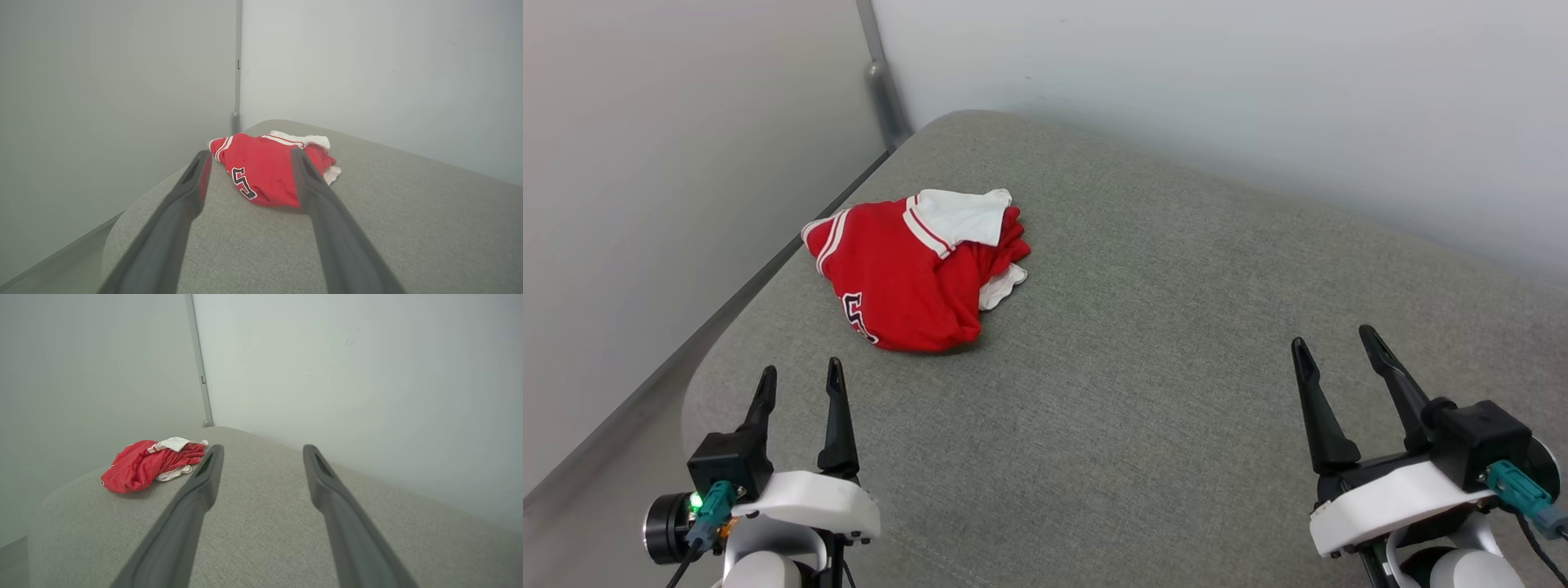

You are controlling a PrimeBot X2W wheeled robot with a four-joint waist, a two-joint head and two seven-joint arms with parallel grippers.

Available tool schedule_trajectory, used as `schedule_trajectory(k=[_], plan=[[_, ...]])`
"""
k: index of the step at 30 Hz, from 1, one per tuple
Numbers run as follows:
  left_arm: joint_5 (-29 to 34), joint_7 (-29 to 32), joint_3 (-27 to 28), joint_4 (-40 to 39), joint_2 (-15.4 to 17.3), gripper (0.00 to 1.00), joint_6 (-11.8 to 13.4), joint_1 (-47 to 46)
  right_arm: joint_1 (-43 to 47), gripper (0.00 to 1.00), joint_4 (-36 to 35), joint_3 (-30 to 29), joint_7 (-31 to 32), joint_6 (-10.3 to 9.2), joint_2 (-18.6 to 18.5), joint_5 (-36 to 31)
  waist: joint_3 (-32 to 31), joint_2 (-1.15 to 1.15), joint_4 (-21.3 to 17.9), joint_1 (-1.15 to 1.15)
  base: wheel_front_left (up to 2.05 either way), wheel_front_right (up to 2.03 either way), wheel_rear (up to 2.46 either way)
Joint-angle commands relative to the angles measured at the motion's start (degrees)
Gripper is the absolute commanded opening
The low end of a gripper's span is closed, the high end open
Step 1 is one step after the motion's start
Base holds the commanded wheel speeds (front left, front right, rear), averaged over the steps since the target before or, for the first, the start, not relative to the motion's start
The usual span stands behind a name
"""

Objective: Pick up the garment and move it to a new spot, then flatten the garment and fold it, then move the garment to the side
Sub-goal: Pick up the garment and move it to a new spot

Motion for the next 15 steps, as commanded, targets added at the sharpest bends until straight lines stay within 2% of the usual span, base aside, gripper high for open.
schedule_trajectory(k=[1,8,15], plan=[[-0.1,-0.2,-0.1,-0.2,-0.1,1.0,0.0,-0.8,-0.4,1.0,-0.3,0.1,0.2,-0.02,0.1,-0.2,0.3,0.0,0.1,0.0,0.0,0.0,0.0],[0.3,-0.2,-0.5,0.8,-0.1,1.0,-0.3,-6.1,-2.2,1.0,-2.0,0.6,1.4,-0.02,0.1,-1.4,3.1,0.0,-1.1,0.0,0.0,0.0,0.0],[-0.6,3.0,0.1,2.6,2.4,1.0,-0.8,-20.5,-6.6,1.0,-5.6,1.5,3.6,-0.02,-1.6,-2.4,10.6,0.0,-6.0,0.0,0.0,0.0,0.0]])
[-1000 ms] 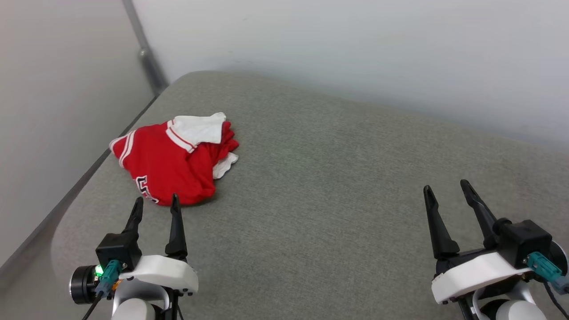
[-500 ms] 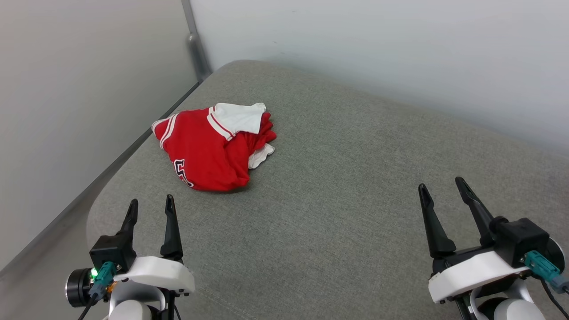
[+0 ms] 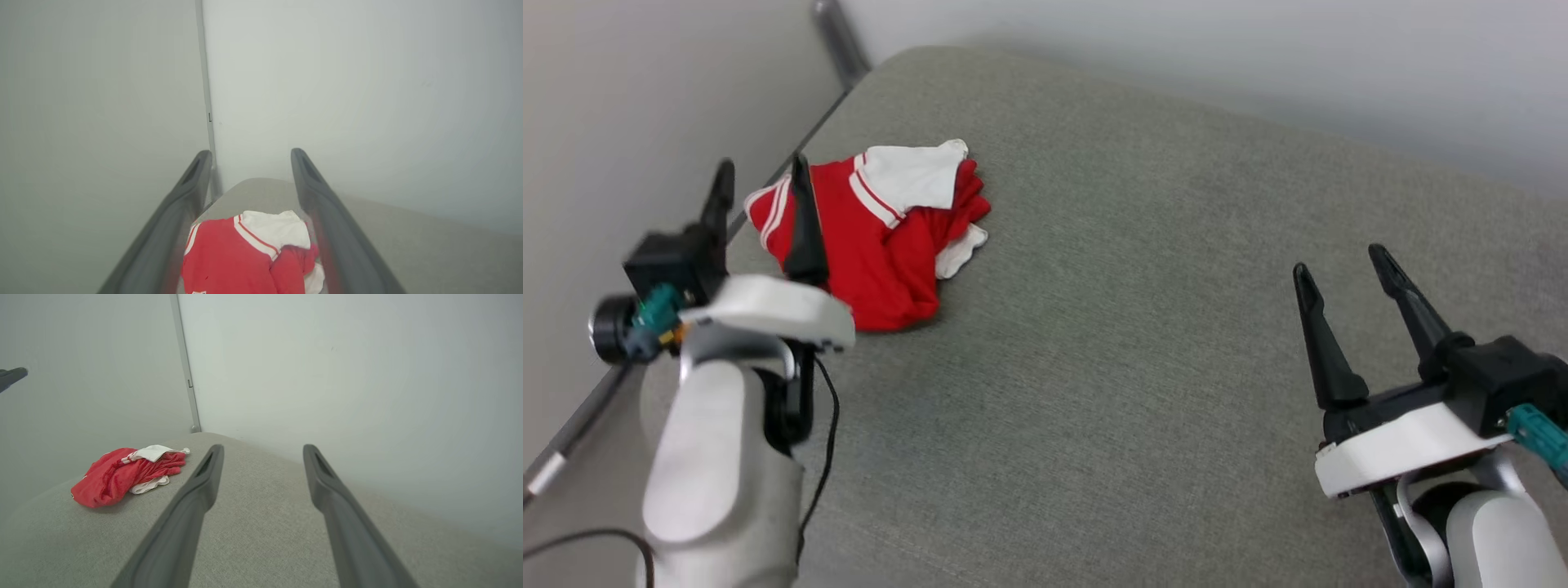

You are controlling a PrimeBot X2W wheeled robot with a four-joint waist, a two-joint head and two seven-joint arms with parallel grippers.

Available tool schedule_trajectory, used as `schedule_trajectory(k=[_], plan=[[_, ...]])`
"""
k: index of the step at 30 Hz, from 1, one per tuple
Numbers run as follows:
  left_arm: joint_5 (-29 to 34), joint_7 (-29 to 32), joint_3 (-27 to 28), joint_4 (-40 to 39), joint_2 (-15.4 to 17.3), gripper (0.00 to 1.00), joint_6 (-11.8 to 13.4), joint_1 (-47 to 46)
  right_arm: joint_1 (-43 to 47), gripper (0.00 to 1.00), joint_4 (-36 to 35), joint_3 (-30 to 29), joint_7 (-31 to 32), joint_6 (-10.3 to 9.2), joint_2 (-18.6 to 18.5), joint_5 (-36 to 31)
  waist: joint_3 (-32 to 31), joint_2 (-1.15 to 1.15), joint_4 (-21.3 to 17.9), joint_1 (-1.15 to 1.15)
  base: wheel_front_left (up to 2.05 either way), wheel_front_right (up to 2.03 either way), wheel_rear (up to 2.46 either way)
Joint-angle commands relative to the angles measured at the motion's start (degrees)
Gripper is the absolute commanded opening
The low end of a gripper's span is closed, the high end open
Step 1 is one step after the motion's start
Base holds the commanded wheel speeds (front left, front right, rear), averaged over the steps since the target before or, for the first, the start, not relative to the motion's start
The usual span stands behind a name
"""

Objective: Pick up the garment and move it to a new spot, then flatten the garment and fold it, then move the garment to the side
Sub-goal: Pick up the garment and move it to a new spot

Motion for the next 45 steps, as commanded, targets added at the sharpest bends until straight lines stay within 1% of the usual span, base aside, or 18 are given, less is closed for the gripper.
schedule_trajectory(k=[1,4,9,15,20,22,23,24,29,30,31,34,35,36,37,38,40,45], plan=[[0.0,1.3,0.0,-0.2,0.6,1.0,-0.2,-2.6,-1.5,1.0,-0.7,0.1,0.3,-0.02,-0.7,-0.3,4.3,0.0,-3.6,0.0,0.0,0.0,0.0],[-0.8,6.5,0.3,0.0,2.7,1.0,-0.9,-9.4,-3.9,1.0,-2.0,0.2,0.6,-0.02,-1.5,0.0,8.4,0.0,-6.2,0.0,0.0,0.0,0.0],[-1.9,19.2,0.1,3.8,7.3,1.0,-2.5,-19.0,-7.7,1.0,-3.8,0.3,0.4,-0.02,-3.0,0.5,15.1,0.0,-10.1,0.0,0.0,0.0,0.0],[-4.3,36.3,-0.3,12.2,13.3,1.0,-4.5,-24.3,-10.7,1.0,-4.5,0.9,-0.7,-0.02,-3.3,0.9,21.1,0.0,-14.2,0.0,0.0,0.0,0.0],[-5.7,47.9,0.2,19.1,17.1,1.0,-4.4,-25.0,-12.4,1.0,-3.4,1.3,-2.0,-0.02,-3.0,1.5,23.9,0.0,-16.7,0.0,0.0,0.0,0.0],[-5.9,51.7,0.4,21.6,17.8,1.0,-3.6,-24.7,-12.6,1.0,-3.0,1.0,-2.5,-0.02,-2.8,1.7,24.5,0.0,-17.2,0.0,0.0,0.0,0.0],[-5.9,51.7,0.4,21.6,17.8,1.0,-3.6,-24.7,-12.6,1.0,-3.0,1.0,-2.5,-0.02,-2.8,1.7,24.5,0.0,-17.2,0.0,0.0,0.0,0.0],[-6.3,53.5,0.4,23.0,17.9,1.0,-3.5,-24.3,-12.7,1.0,-2.8,1.0,-2.8,-0.02,-2.8,1.8,24.7,0.0,-17.4,0.0,0.0,0.0,0.0],[-7.6,59.7,0.7,27.8,17.2,1.0,-1.9,-21.2,-13.3,1.0,-1.4,1.0,-3.5,-0.02,-2.6,2.0,24.3,0.0,-17.9,0.0,0.0,0.0,0.0],[-7.6,59.2,0.8,27.7,17.3,0.49,-1.6,-21.0,-13.4,1.0,-1.3,1.0,-3.5,-0.02,-2.6,2.1,24.0,0.0,-17.9,0.0,0.0,0.0,0.0],[-7.7,58.2,1.0,27.4,17.4,0.0,-1.5,-20.9,-13.4,1.0,-1.1,1.1,-3.6,-0.02,-2.6,2.1,23.6,0.0,-17.8,0.0,0.0,0.0,0.0],[-7.4,56.4,0.8,26.8,17.7,0.0,-1.6,-21.1,-13.0,1.0,-0.7,1.1,-3.7,-0.02,-2.5,2.2,22.4,0.0,-17.7,0.0,0.0,0.0,0.0],[-7.0,54.3,0.9,26.0,18.0,0.0,-1.2,-21.4,-12.8,1.0,-0.5,1.1,-3.8,-0.02,-2.5,2.2,21.7,0.0,-17.6,0.0,0.0,0.0,0.0],[-6.1,49.8,0.9,24.6,19.1,0.0,-0.5,-22.3,-12.2,1.0,0.1,1.2,-3.9,-0.02,-2.3,2.4,19.9,0.0,-17.4,0.0,0.0,0.0,0.0],[-5.7,47.2,1.0,24.1,19.5,0.0,-0.2,-22.7,-11.9,1.0,0.3,1.2,-4.0,-0.02,-2.2,2.3,19.0,0.0,-17.3,0.0,0.0,0.0,0.0],[-5.7,47.2,1.0,24.1,19.5,0.0,-0.2,-22.7,-11.9,1.0,0.3,1.2,-4.0,-0.02,-2.2,2.3,19.0,0.0,-17.3,0.0,0.0,0.0,0.0],[-4.6,41.7,0.8,22.7,20.1,0.0,0.2,-23.2,-11.0,1.0,1.0,1.0,-4.2,-0.02,-2.0,2.6,16.7,0.0,-17.2,0.0,0.0,0.0,0.0],[-3.2,27.6,0.1,20.3,19.4,0.0,-0.1,-23.4,-8.6,1.0,2.0,0.1,-4.4,-0.02,-1.1,3.0,10.6,0.0,-16.9,0.0,0.0,0.0,0.0]])
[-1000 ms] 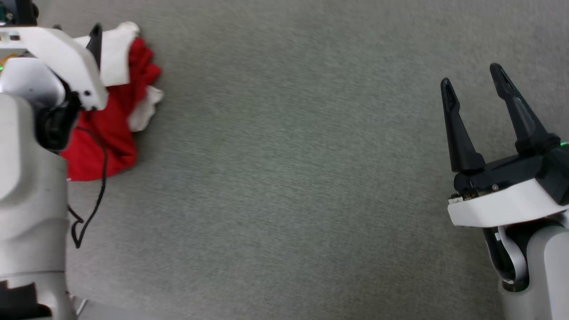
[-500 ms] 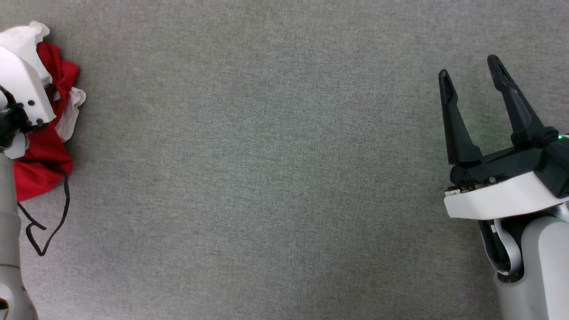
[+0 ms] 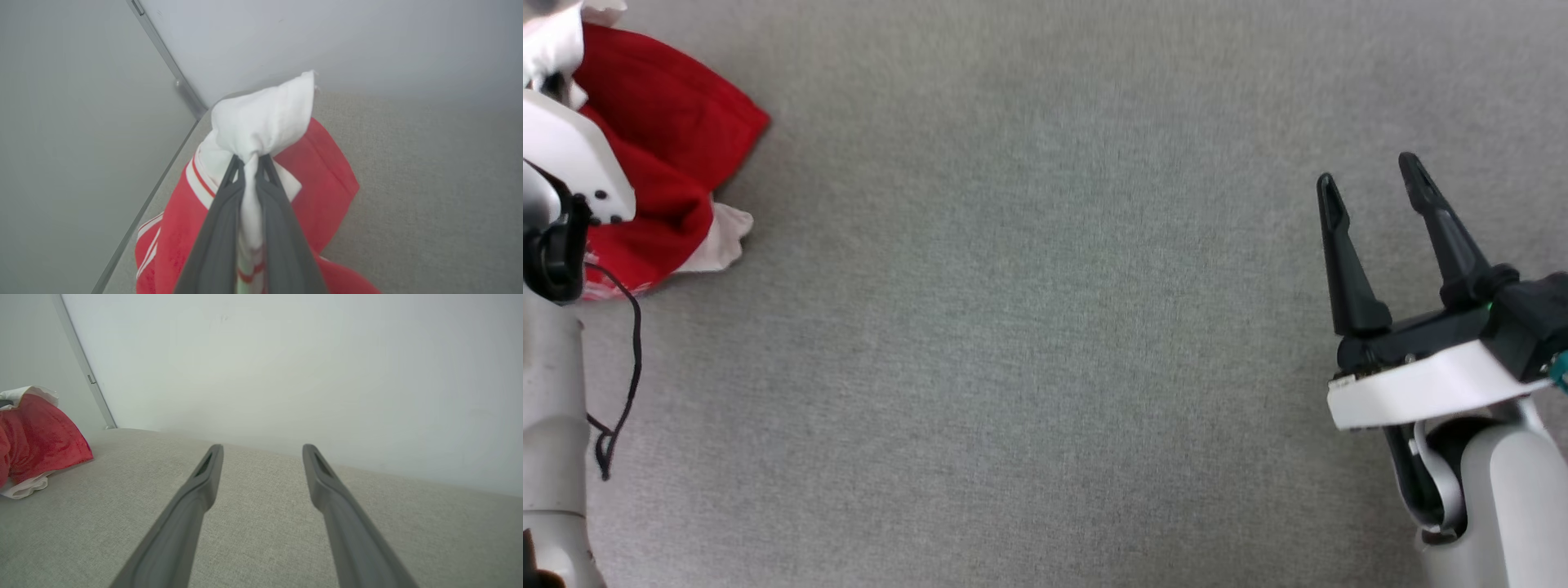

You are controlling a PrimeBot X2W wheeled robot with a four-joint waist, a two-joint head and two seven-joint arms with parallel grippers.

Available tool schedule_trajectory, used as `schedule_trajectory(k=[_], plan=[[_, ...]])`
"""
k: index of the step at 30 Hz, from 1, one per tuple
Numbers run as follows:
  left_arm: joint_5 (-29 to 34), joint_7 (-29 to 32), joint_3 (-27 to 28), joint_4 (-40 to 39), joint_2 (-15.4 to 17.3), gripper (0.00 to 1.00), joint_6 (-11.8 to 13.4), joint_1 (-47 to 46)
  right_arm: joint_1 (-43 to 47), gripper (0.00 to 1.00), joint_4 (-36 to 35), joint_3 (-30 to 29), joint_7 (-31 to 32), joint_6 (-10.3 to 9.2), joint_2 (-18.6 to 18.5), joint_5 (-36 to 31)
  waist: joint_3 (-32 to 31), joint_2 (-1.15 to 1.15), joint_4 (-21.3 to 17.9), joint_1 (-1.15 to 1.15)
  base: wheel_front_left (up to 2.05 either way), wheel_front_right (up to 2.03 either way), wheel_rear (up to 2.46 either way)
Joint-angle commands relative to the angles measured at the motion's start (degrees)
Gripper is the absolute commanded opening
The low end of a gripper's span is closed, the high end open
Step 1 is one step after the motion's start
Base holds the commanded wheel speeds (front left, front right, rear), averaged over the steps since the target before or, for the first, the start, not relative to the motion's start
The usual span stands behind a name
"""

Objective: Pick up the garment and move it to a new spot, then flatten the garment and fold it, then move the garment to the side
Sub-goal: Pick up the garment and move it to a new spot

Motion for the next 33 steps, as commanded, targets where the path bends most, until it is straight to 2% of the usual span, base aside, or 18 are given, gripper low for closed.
schedule_trajectory(k=[1,6,9,10,11,19,22,29,33], plan=[[0.2,-1.4,0.1,-0.3,-0.2,0.0,0.2,-0.2,1.2,1.0,0.3,-0.1,-0.2,-0.02,0.3,0.4,-3.9,0.0,0.1,-0.01,0.0,0.0,0.0],[0.6,-11.1,-0.8,-1.7,-2.0,0.0,0.2,0.6,4.1,1.0,0.7,-1.1,0.2,-0.02,1.3,0.4,-9.7,0.0,-1.3,-0.01,0.0,0.0,0.0],[0.3,-14.3,-1.6,-2.7,-3.9,0.0,0.1,2.3,6.1,1.0,0.8,-1.6,0.5,-0.02,1.7,0.5,-13.0,0.0,-2.8,-0.01,0.0,0.0,0.0],[-0.2,-16.4,-2.6,-4.6,-6.3,0.0,-0.2,4.2,8.1,1.0,0.8,-2.2,0.9,-0.02,2.1,0.4,-15.9,0.0,-4.9,-0.01,0.0,0.0,0.0],[-0.4,-16.9,-2.9,-5.4,-7.5,0.0,-0.2,5.2,8.8,1.0,0.8,-2.3,1.1,-0.02,2.2,0.6,-16.7,0.0,-5.7,-0.01,0.0,0.0,0.0],[-1.8,-17.6,-9.5,-11.8,-17.3,0.0,-2.1,12.6,13.1,1.0,-0.9,-2.9,3.7,-0.02,2.5,-0.2,-19.9,0.0,-10.9,-0.01,0.0,0.0,0.0],[-2.5,-17.5,-13.1,-14.0,-19.9,0.0,-3.1,15.2,13.8,1.0,-1.0,-3.3,4.2,-0.02,2.5,-0.2,-19.8,0.0,-12.8,-0.01,0.0,0.0,0.0],[-5.6,-15.9,-24.6,-17.7,-22.0,0.0,-4.2,22.6,14.4,1.0,-1.2,-3.0,3.9,-0.01,2.6,1.4,-18.1,0.0,-16.2,-0.01,0.0,0.0,0.0],[-8.2,-13.8,-34.2,-18.9,-22.1,0.0,-4.3,27.4,14.1,1.0,-0.9,-3.3,3.3,-0.02,2.5,2.4,-16.2,0.0,-16.6,-0.01,0.0,0.0,0.0]])
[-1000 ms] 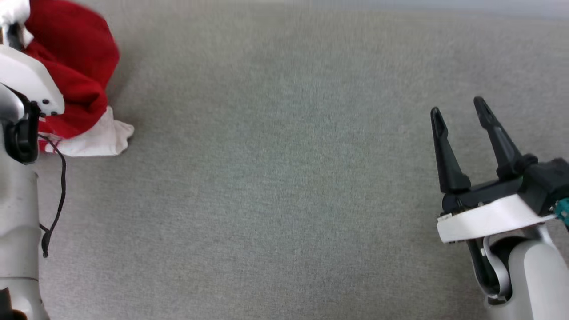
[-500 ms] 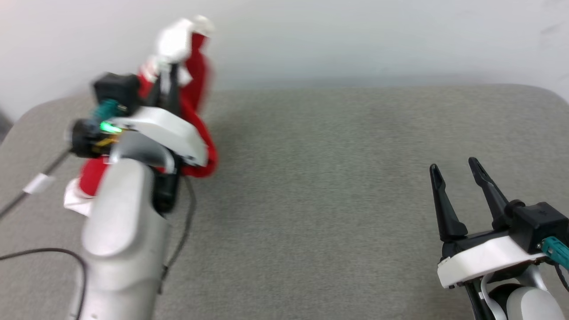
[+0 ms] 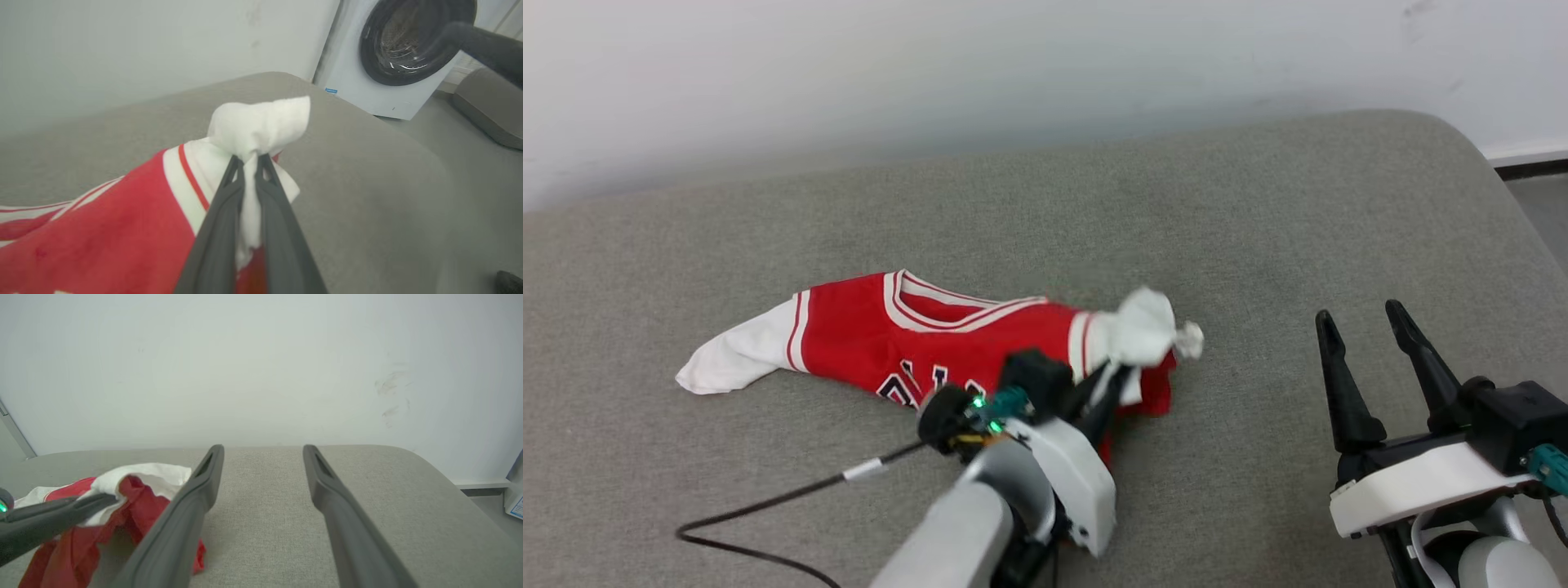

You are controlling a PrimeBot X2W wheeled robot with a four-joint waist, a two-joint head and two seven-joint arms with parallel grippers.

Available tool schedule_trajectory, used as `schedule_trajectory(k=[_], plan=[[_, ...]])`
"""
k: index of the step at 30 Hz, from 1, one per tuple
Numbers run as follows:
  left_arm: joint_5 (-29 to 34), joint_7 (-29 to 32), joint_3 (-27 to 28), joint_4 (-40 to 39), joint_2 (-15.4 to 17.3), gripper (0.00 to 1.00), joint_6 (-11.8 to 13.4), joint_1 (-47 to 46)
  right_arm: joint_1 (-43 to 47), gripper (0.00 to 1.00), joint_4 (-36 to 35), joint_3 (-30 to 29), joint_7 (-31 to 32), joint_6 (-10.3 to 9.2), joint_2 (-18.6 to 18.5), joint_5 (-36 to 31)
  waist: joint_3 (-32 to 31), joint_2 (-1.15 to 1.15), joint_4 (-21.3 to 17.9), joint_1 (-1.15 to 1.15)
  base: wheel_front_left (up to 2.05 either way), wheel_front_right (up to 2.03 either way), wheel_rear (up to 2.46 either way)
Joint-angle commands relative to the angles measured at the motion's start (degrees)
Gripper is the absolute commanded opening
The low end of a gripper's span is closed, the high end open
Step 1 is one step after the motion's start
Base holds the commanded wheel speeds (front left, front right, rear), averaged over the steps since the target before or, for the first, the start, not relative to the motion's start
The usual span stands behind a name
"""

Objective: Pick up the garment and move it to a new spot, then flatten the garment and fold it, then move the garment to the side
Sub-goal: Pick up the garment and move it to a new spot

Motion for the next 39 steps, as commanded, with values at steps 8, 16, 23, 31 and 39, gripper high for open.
schedule_trajectory(k=[8,16,23,31,39], plan=[[-1.2,2.5,-11.2,4.0,0.0,1.0,1.3,4.1,-1.3,1.0,1.4,-0.5,-1.4,-0.02,0.2,1.0,3.3,0.0,0.2,0.01,0.0,0.0,0.0],[-0.8,-8.9,-12.0,0.6,0.0,1.0,4.2,0.9,-0.9,1.0,2.2,-2.1,-1.3,-0.02,0.2,0.4,2.0,0.0,2.2,0.01,0.0,0.0,0.0],[-2.7,-14.1,-4.6,-3.2,1.5,1.0,9.9,1.2,0.9,1.0,1.6,-3.3,-0.3,-0.02,0.1,-0.2,-0.5,0.0,3.8,0.01,0.0,0.0,0.0],[-5.9,-15.6,10.3,-6.4,10.1,1.0,17.0,8.0,3.8,1.0,1.4,-3.9,0.7,-0.02,0.2,0.1,-3.0,0.0,5.1,0.01,0.0,0.0,0.0],[-7.0,-15.4,14.6,-10.6,15.4,1.0,18.9,16.3,5.8,1.0,1.4,-3.2,1.8,-0.02,0.2,0.5,-5.4,0.0,5.5,0.01,0.0,0.0,0.0]])
